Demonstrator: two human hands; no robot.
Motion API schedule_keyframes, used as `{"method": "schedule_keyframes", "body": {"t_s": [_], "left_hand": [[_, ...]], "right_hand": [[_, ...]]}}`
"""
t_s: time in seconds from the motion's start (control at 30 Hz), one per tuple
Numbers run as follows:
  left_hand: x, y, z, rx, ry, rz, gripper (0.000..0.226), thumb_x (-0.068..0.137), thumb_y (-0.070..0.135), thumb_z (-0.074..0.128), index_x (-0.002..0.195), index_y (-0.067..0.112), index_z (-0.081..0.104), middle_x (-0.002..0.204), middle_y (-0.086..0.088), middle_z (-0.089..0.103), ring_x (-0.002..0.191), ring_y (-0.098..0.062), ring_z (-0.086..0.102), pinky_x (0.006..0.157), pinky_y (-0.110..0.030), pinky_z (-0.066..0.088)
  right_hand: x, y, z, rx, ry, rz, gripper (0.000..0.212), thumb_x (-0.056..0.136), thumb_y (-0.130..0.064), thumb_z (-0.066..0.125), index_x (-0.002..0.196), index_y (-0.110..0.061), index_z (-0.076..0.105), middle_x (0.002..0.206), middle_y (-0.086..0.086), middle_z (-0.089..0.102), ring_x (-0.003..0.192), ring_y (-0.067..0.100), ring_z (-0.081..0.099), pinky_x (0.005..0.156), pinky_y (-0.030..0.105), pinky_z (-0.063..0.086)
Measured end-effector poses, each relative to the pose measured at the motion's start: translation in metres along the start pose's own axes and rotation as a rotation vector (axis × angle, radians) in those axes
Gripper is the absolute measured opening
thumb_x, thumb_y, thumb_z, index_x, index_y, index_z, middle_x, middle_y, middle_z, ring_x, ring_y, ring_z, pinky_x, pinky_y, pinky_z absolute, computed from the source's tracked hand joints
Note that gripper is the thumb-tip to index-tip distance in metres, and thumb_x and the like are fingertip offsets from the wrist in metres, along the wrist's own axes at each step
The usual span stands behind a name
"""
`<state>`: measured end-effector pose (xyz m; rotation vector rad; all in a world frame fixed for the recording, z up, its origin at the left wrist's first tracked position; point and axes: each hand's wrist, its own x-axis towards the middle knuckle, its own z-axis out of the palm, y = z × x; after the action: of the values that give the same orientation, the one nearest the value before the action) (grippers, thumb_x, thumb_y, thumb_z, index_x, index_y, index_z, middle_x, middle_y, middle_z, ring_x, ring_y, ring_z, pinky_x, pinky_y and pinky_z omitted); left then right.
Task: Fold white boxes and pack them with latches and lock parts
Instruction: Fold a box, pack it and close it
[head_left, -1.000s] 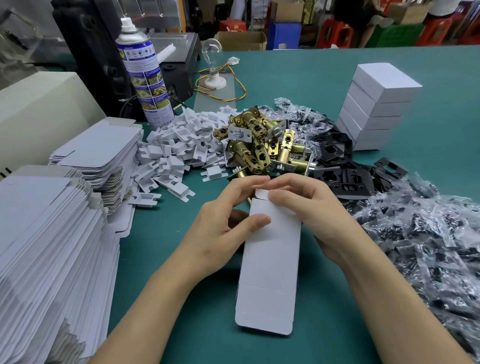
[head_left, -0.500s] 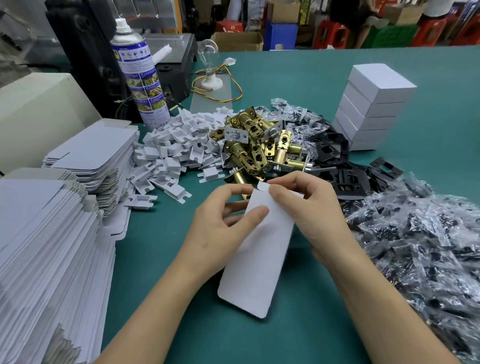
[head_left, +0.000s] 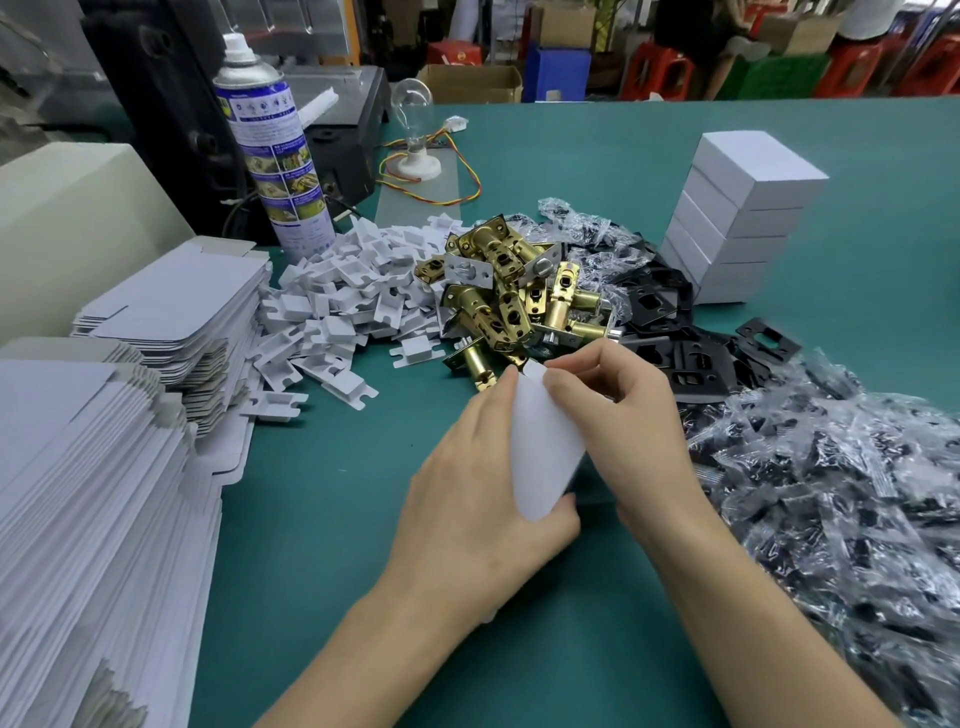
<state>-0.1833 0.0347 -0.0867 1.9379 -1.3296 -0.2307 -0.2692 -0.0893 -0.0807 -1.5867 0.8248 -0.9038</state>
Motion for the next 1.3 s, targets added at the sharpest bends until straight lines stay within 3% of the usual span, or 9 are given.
{"method": "schedule_keyframes", "body": {"t_s": [0.17,0.3,0.43,0.7,0.9,1.1,1.3], "left_hand": [[0.001,-0.003,-0.007,0.148,-0.005,0.060,0.097,0.077,0.040,0.068,0.162,0.041,0.021,0.159,0.032,0.030,0.140,0.003,0.036,0.092,-0.021,0.042],[0.001,-0.001,-0.013,0.262,-0.027,0.109,0.098,0.075,0.039,0.068,0.164,0.031,0.028,0.165,0.023,0.034,0.144,0.003,0.032,0.088,-0.018,0.039],[0.002,-0.001,-0.020,0.288,-0.046,0.133,0.097,0.072,0.036,0.074,0.161,0.023,0.038,0.160,0.015,0.046,0.137,-0.002,0.041,0.083,-0.020,0.042],[0.003,-0.006,-0.025,0.304,-0.050,0.187,0.094,0.072,0.054,0.056,0.162,0.031,0.036,0.159,0.023,0.043,0.134,0.000,0.041,0.074,-0.023,0.043],[0.004,-0.012,-0.024,0.271,-0.034,0.189,0.092,0.074,0.055,0.060,0.160,0.034,0.036,0.156,0.027,0.038,0.130,0.003,0.045,0.071,-0.025,0.046],[0.006,-0.014,-0.028,0.232,-0.040,0.191,0.090,0.075,0.058,0.059,0.158,0.044,0.027,0.157,0.032,0.032,0.129,0.002,0.047,0.083,-0.036,0.057],[0.006,-0.015,-0.029,0.237,-0.024,0.172,0.090,0.074,0.058,0.058,0.159,0.039,0.034,0.158,0.028,0.040,0.128,0.000,0.050,0.080,-0.037,0.059]], "right_hand": [[0.002,0.001,-0.002,0.065,-0.019,0.019,0.014,0.088,-0.018,0.073,0.076,-0.020,0.068,0.070,-0.012,0.065,0.066,-0.001,0.055,0.058,0.010,0.042],[0.002,-0.003,-0.002,0.097,-0.014,0.063,0.022,0.090,-0.024,0.078,0.073,-0.019,0.063,0.070,-0.010,0.061,0.068,0.003,0.053,0.064,0.020,0.042],[0.002,-0.006,-0.002,0.134,-0.008,0.121,0.029,0.088,-0.023,0.079,0.066,-0.024,0.061,0.068,-0.009,0.058,0.068,0.006,0.051,0.068,0.029,0.040],[0.004,-0.008,-0.003,0.126,-0.018,0.165,0.029,0.087,-0.022,0.080,0.065,-0.024,0.061,0.069,-0.004,0.058,0.070,0.011,0.052,0.067,0.032,0.041],[0.001,-0.007,-0.004,0.110,-0.079,0.164,0.027,0.087,-0.024,0.077,0.067,-0.025,0.060,0.071,-0.004,0.057,0.071,0.011,0.051,0.067,0.032,0.040],[0.000,-0.010,-0.003,0.111,-0.108,0.130,0.009,0.078,-0.026,0.065,0.069,-0.025,0.065,0.073,-0.010,0.059,0.068,0.002,0.049,0.067,0.030,0.037],[0.001,-0.005,-0.003,0.085,-0.103,0.028,0.013,0.088,-0.013,0.069,0.078,-0.020,0.071,0.072,-0.012,0.066,0.069,-0.001,0.054,0.062,0.013,0.043]]}}
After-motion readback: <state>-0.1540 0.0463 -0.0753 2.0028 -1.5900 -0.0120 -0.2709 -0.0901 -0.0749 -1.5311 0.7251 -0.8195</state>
